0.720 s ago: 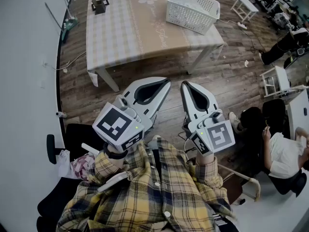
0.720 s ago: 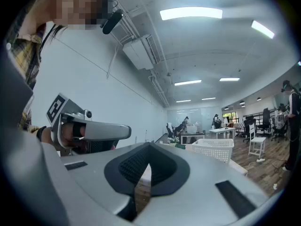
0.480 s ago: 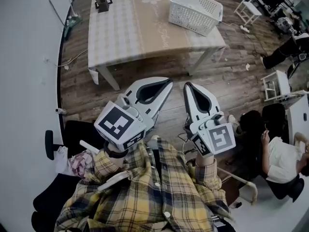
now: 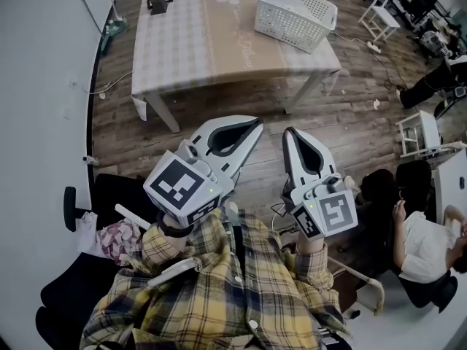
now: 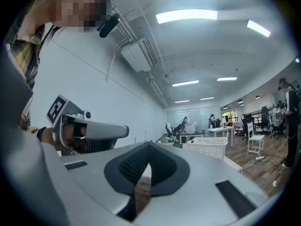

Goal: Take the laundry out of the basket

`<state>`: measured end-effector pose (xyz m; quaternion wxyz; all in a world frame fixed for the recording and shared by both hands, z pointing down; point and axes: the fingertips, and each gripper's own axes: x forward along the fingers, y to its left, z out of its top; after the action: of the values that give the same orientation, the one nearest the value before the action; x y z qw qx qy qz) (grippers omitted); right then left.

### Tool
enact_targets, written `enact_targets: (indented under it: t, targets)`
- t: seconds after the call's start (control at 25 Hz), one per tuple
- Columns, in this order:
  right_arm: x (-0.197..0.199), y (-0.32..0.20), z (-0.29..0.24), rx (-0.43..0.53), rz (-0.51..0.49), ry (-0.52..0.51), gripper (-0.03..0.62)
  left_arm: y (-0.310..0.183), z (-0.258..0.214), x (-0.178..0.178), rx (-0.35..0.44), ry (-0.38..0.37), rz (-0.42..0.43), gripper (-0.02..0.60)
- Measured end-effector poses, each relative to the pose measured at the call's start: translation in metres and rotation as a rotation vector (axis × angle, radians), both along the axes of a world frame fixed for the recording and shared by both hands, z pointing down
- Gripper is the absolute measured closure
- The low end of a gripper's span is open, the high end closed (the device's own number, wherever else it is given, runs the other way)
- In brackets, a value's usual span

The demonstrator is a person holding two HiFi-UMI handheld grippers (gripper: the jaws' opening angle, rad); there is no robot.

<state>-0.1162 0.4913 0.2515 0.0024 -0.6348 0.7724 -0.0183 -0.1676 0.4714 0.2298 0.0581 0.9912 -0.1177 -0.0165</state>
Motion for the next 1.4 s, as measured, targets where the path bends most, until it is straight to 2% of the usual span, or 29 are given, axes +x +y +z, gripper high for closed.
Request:
enact_targets:
  t: [0.24, 0.48, 1.0, 1.4]
  targets:
    - [0.017, -0.002, 0.006, -0.018, 0.011, -0.002, 0.586, -0.009, 0.003, 0.011, -0.011, -0.001, -0.007, 0.571]
    - [0.036, -0.034, 0.015, -0.020, 0.018, -0.010, 0.585, -0.039, 0.012, 0.031, -0.008, -0.008, 0.001, 0.571]
    - [0.074, -0.177, 0.001, -0.020, 0.013, 0.034, 0.585, -0.180, -0.003, 0.074, 0.016, 0.007, 0.013, 0.571]
    - [0.100, -0.262, 0.011, -0.030, 0.074, 0.030, 0.585, -0.268, 0.007, 0.094, 0.011, 0.000, 0.050, 0.571]
